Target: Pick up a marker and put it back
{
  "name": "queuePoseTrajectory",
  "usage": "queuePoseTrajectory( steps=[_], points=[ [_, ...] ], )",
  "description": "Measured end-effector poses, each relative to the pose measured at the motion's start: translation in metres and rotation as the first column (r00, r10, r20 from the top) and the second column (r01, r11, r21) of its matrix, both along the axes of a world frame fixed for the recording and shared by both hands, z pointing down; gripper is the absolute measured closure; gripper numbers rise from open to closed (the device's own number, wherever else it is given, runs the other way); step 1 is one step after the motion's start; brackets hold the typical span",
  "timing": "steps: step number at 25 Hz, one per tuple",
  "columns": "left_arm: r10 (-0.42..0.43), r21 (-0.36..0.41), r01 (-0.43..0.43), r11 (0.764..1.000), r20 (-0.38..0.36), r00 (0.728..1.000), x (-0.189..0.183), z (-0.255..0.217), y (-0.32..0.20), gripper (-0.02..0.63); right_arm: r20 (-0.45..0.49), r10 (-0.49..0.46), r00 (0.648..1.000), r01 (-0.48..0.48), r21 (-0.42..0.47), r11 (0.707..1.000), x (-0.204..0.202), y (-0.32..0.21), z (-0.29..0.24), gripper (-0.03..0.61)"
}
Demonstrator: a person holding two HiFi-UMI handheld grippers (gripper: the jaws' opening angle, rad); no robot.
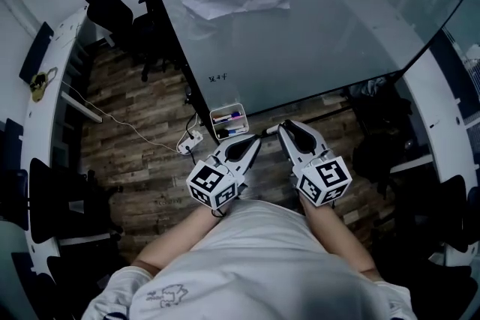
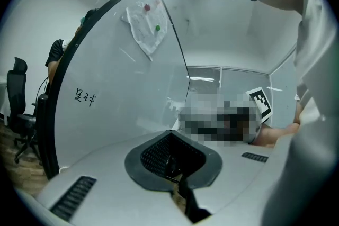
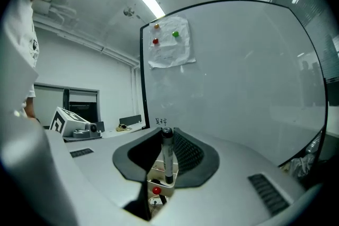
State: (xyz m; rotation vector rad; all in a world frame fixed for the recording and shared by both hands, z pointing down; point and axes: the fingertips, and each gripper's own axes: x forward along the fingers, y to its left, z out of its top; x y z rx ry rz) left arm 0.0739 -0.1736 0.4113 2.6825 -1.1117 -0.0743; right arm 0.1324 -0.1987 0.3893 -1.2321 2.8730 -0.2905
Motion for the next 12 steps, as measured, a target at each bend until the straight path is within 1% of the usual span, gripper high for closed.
queuePoseTrajectory(
  steps=[5,9,12],
  points=[
    [0.032,0.027,-0.032,0.999,0.009,0.999,0.031,-0.005,0.023,0.609,-0.002,0.007,1.000,-0.007,0.033,0.999,0.025,0.023,-0.010,0.505],
    [0.052,0.028,-0.051,0.998,-0.027,0.998,0.047,-0.009,0.031,0.609,0.002,0.016,1.000,-0.016,0.045,0.999,0.041,0.034,-0.013,0.505],
    [0.056,0.038,-0.055,0.998,-0.024,0.998,0.055,-0.013,0.034,0.608,0.004,0.020,1.000,-0.020,0.055,0.998,0.050,0.040,-0.017,0.505]
  ],
)
